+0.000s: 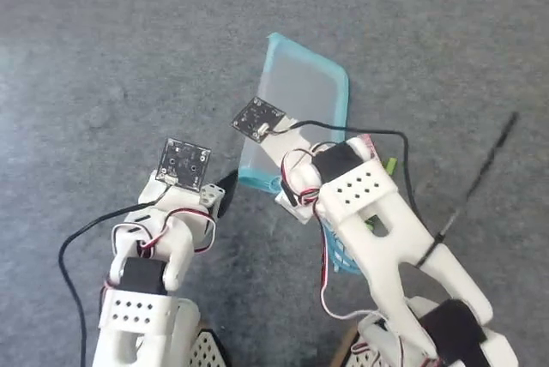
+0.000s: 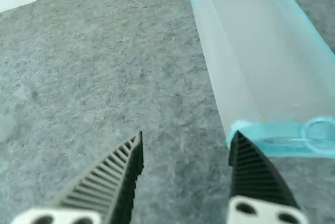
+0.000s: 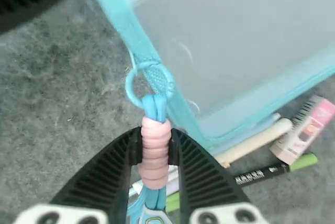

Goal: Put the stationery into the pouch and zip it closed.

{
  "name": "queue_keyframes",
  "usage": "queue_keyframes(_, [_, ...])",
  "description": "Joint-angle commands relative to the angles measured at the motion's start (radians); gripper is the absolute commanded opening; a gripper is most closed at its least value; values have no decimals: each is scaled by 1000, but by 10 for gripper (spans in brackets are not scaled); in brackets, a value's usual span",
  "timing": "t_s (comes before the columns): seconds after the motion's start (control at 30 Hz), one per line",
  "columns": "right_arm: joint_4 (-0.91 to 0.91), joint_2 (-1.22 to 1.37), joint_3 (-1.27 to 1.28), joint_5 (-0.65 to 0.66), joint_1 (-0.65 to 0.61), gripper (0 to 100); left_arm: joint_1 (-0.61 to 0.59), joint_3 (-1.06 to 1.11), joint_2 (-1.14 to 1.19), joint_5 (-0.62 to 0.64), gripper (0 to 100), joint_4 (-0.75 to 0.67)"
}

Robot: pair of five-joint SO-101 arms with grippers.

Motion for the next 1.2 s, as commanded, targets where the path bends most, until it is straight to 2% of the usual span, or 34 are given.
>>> queue_keyframes(0.0, [84,-101,-107,-2,-7,6,5,-15,-14,-23,269,-29])
queue_keyframes(0.23, [143,-147,-114,23,-62,6,8,-18,-14,-66,270,-31])
queue_keyframes(0.43, [145,-156,-98,25,-64,6,81,-15,-15,-112,269,-31])
queue_keyframes(0.67, [137,-157,-54,20,-64,6,92,-12,-15,-146,269,-35])
queue_keyframes(0.9, [99,-156,-23,-3,-54,7,83,-45,-57,-198,269,86])
queue_keyframes(1.17, [77,-156,-11,-21,-19,7,71,-56,-255,-252,268,259])
